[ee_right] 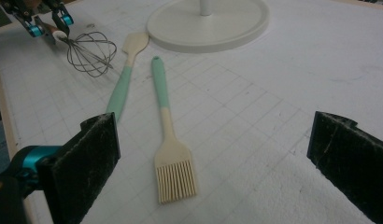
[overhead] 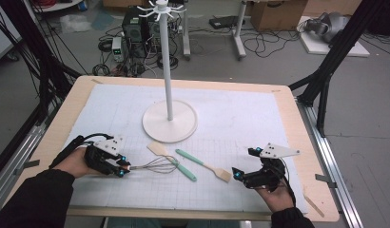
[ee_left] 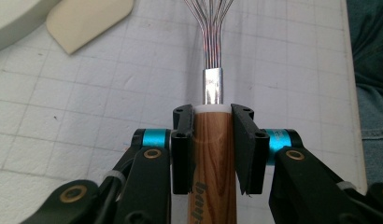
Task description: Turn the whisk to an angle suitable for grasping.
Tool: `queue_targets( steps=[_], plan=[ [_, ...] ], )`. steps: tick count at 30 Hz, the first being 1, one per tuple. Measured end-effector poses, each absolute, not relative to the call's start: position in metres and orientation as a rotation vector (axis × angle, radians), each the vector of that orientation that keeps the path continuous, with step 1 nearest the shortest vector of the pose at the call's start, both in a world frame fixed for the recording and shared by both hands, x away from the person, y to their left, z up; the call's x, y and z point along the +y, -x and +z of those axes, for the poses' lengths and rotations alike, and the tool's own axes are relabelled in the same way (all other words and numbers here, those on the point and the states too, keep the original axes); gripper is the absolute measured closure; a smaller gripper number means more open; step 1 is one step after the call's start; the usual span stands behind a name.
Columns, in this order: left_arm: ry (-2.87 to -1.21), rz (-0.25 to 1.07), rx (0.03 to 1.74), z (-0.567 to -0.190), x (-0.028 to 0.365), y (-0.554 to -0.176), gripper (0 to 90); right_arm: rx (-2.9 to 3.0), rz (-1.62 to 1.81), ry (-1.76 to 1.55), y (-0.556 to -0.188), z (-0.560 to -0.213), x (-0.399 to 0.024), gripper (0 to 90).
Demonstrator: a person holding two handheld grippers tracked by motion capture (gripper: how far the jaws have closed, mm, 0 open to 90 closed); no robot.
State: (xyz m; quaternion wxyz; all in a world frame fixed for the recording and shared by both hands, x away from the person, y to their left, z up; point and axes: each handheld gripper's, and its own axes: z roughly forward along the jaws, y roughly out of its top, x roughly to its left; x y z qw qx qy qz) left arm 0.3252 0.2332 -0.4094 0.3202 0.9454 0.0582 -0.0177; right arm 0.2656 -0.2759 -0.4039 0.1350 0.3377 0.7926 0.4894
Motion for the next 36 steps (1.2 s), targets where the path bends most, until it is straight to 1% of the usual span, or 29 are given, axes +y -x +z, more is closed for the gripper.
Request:
queue_targets(
  steps=[11, 36],
  plan=[
    [-2.436, -0.019, 0.176, -0.404, 0.238, -0.325, 70.7, 2.295, 1.42, -0.971, -0.267, -0.404, -0.275, 1.0],
    [-2.394, 0.029, 0.187, -0.386, 0.244, -0.322, 70.6, 2.291, 1.424, -0.979, -0.27, -0.404, -0.273, 1.0]
  ],
)
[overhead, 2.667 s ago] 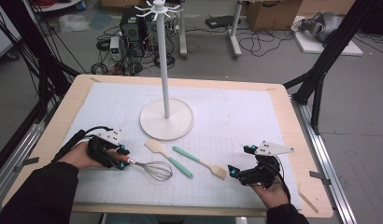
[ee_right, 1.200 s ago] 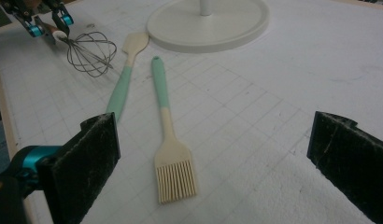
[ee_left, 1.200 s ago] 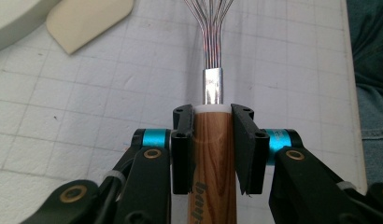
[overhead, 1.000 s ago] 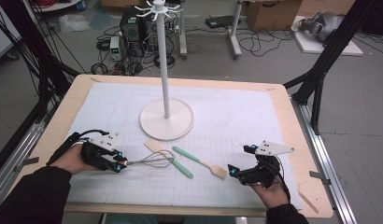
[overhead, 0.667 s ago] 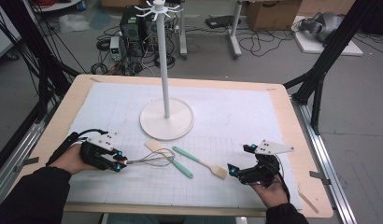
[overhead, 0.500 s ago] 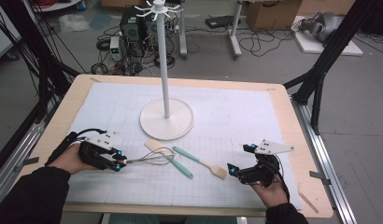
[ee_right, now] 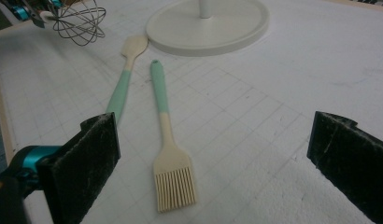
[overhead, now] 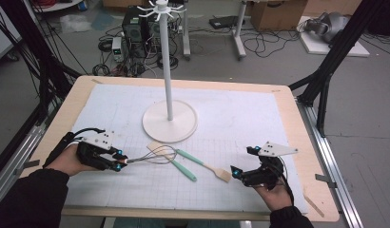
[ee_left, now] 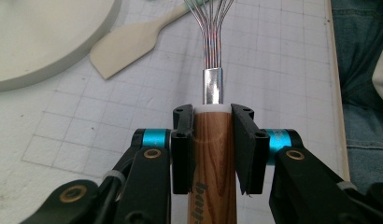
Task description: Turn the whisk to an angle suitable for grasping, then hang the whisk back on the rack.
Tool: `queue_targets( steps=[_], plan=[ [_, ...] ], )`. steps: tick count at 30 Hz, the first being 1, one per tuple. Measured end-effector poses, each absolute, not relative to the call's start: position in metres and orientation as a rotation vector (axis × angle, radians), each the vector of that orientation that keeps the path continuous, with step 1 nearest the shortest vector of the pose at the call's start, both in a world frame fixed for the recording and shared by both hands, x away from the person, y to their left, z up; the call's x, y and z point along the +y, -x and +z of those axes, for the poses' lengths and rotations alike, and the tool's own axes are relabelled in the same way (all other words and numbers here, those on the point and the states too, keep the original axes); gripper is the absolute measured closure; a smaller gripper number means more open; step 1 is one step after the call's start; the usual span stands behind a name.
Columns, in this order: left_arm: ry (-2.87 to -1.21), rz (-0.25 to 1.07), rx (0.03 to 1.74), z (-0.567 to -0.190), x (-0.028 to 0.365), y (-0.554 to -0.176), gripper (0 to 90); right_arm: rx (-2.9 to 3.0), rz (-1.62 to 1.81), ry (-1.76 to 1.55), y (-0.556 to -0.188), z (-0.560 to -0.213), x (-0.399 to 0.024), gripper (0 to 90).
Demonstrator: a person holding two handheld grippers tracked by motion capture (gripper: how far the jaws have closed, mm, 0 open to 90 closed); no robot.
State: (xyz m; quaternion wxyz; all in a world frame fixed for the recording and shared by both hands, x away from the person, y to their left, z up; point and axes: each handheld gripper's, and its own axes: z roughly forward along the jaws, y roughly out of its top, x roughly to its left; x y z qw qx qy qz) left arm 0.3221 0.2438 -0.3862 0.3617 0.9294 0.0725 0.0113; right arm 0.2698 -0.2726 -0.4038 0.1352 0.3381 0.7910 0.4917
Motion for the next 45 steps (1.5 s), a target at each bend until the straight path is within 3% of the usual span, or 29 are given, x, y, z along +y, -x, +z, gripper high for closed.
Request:
queue_targets(
  steps=[45],
  plan=[
    [-2.355, 0.058, 0.23, -0.368, 0.241, -0.325, 70.6, 2.339, 1.455, -0.922, -0.278, -0.391, -0.262, 1.0]
  ],
)
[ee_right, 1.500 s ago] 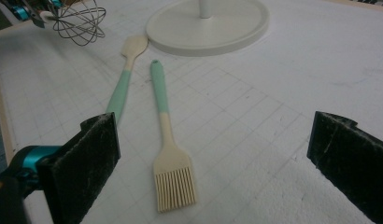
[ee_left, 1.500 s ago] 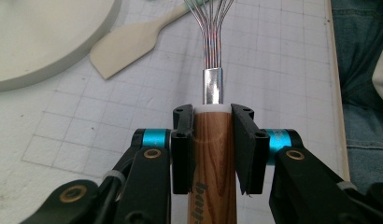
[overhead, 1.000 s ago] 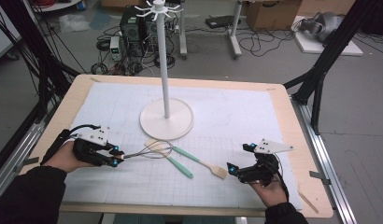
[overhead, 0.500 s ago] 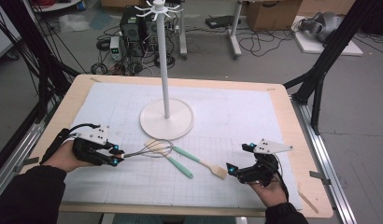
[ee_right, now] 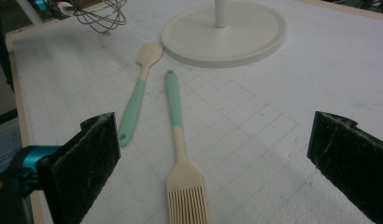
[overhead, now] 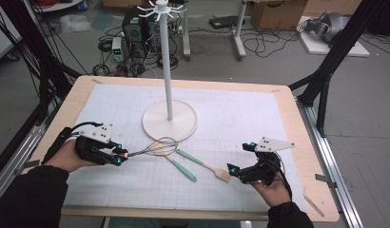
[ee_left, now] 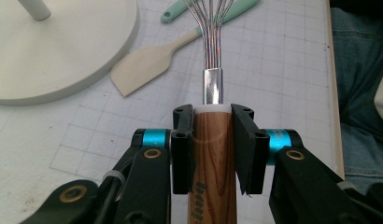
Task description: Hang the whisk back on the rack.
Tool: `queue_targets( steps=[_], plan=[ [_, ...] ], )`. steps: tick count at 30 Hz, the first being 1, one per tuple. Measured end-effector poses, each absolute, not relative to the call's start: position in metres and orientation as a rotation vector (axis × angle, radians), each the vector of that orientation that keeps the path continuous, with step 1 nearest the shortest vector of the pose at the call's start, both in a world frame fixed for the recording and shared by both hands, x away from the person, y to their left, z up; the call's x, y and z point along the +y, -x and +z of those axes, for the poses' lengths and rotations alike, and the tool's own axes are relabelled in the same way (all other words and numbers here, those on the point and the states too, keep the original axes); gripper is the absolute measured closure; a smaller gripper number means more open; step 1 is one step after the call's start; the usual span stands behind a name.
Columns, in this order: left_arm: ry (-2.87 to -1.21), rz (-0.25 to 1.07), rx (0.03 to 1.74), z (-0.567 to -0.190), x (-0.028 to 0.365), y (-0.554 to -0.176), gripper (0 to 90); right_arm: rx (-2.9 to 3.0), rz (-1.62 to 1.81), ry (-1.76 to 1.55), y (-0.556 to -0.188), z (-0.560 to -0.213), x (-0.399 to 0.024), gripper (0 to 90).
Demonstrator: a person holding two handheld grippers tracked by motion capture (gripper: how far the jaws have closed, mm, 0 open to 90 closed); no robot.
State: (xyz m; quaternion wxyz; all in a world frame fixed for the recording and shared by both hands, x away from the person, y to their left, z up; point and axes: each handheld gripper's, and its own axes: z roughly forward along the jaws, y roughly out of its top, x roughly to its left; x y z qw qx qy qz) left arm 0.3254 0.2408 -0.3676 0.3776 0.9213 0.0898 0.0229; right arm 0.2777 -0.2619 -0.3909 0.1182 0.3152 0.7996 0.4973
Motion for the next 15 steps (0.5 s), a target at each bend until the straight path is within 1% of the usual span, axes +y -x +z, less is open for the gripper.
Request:
queue_targets(
  steps=[15],
  plan=[
    [-2.371, 0.046, 0.187, -0.361, 0.212, -0.328, 70.6, 2.403, 1.473, -0.77, -0.293, -0.353, -0.244, 1.0]
  ],
)
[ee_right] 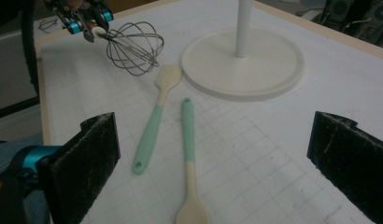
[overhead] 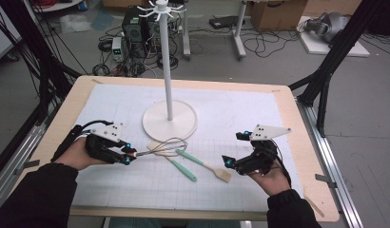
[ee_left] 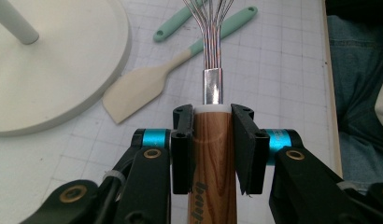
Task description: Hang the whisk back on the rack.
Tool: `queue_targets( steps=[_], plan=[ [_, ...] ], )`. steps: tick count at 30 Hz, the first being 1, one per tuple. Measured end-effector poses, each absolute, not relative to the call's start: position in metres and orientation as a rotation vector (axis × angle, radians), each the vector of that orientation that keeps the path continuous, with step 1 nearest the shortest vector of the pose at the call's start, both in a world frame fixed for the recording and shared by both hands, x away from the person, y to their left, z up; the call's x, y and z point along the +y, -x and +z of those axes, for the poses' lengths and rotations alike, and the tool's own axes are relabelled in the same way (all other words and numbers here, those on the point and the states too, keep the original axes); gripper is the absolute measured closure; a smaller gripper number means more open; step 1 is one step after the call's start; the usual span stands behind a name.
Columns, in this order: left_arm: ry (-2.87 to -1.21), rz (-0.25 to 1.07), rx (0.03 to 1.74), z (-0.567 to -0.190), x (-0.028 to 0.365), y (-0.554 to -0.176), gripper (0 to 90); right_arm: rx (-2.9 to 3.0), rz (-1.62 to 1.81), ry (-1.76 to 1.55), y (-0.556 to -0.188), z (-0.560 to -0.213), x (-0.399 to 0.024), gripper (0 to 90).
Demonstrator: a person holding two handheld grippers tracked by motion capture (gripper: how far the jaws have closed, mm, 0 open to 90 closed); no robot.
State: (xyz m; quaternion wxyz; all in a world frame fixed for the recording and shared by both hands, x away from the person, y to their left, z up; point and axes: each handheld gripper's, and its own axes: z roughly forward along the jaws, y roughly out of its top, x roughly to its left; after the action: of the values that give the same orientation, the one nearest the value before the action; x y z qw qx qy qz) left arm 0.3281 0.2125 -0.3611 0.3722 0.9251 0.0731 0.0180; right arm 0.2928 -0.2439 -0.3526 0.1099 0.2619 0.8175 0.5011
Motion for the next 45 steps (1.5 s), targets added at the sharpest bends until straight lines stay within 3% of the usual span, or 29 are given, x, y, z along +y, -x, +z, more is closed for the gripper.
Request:
queue_targets(
  steps=[41, 45],
  plan=[
    [-2.398, 0.028, 0.109, -0.34, 0.151, -0.333, 70.6, 2.532, 1.501, -0.548, -0.323, -0.298, -0.198, 1.1],
    [-2.409, 0.023, 0.1, -0.338, 0.146, -0.334, 70.6, 2.551, 1.498, -0.519, -0.324, -0.297, -0.194, 6.7]
  ],
)
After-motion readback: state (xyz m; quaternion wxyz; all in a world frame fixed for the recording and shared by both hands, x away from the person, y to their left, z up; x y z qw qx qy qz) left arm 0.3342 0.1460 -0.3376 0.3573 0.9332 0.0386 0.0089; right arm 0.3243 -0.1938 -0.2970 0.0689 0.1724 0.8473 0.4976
